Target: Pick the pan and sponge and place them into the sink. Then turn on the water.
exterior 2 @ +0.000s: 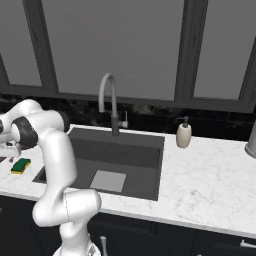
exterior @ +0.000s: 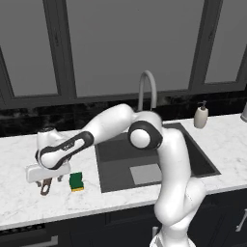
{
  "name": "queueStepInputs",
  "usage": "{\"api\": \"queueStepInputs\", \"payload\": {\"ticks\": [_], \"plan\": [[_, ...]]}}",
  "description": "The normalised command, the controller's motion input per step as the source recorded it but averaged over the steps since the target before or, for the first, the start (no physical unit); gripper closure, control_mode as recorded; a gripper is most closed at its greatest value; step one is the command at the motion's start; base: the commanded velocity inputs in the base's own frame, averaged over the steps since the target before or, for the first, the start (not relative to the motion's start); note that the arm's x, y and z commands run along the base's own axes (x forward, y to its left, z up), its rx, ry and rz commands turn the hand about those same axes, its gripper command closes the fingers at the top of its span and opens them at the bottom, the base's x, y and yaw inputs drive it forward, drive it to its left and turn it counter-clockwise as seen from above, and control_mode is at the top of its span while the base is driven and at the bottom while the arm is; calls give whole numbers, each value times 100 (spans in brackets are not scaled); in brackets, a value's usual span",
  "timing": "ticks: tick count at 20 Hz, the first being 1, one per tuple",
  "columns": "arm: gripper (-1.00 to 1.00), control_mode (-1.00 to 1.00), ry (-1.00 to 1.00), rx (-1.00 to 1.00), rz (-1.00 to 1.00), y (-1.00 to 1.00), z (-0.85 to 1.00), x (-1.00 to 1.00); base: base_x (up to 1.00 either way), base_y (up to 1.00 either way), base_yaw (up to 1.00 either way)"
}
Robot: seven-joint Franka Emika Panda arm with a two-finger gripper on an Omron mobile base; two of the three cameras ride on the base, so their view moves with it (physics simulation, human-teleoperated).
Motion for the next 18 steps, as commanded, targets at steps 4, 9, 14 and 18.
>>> {"api": "queueStepInputs", "payload": {"ticks": [4,9,14,18], "plan": [[-100,-100,3,-1,0,37,-9,6,0,0,0],[100,-100,4,0,0,13,-13,13,0,0,0],[100,-100,7,0,0,0,-10,12,0,0,0],[100,-100,0,0,0,0,-13,3,0,0,0]]}}
